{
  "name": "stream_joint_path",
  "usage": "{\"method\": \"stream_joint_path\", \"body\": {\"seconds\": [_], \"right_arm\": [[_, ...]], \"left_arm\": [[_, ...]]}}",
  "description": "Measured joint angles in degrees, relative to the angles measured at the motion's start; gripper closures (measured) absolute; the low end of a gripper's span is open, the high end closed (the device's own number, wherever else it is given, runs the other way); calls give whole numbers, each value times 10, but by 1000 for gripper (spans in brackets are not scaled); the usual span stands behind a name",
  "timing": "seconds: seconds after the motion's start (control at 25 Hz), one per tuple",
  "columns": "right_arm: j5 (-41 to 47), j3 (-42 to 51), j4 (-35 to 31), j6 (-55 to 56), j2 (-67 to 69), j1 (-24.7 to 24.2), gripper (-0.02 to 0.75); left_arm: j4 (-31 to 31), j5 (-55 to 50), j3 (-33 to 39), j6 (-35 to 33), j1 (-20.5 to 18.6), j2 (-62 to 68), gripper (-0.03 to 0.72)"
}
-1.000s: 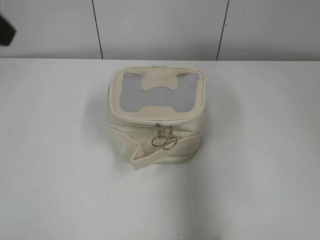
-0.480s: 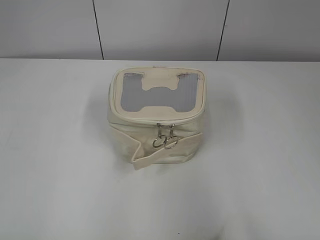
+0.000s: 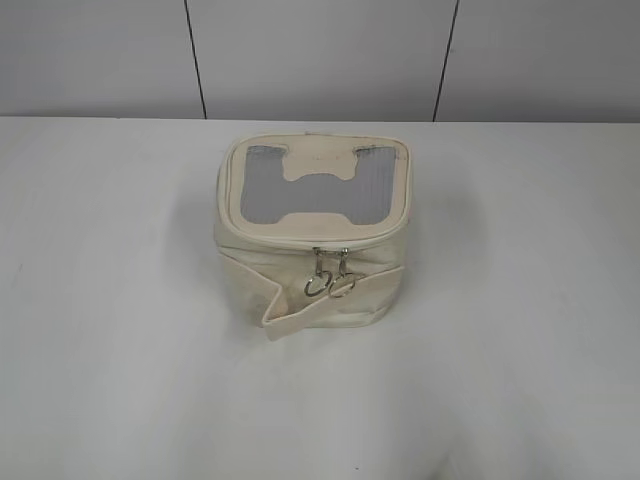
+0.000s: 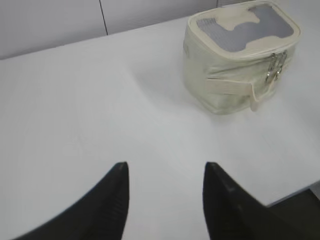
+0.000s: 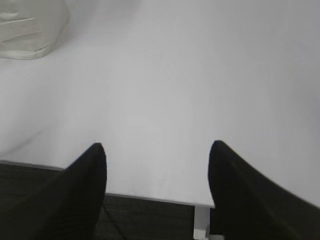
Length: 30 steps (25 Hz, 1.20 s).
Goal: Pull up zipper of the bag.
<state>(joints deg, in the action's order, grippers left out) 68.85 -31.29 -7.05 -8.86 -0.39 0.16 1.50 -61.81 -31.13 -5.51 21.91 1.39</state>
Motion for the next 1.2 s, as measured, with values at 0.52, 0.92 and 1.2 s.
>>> {"method": "stream_joint_path", "body": {"seconds": [0.52,0.92,1.2], "right_arm": [[-82,26,-12,-19,0,1,275],[-83,26,-16,-21,0,1,276],[-83,27,-17,-21,0,-25,279]], "left_arm": [[-23,14,4,36,-2,0,351],[-24,16,4,36,-22,-2,351],[-24,16,4,36,-194,-17,351]]}}
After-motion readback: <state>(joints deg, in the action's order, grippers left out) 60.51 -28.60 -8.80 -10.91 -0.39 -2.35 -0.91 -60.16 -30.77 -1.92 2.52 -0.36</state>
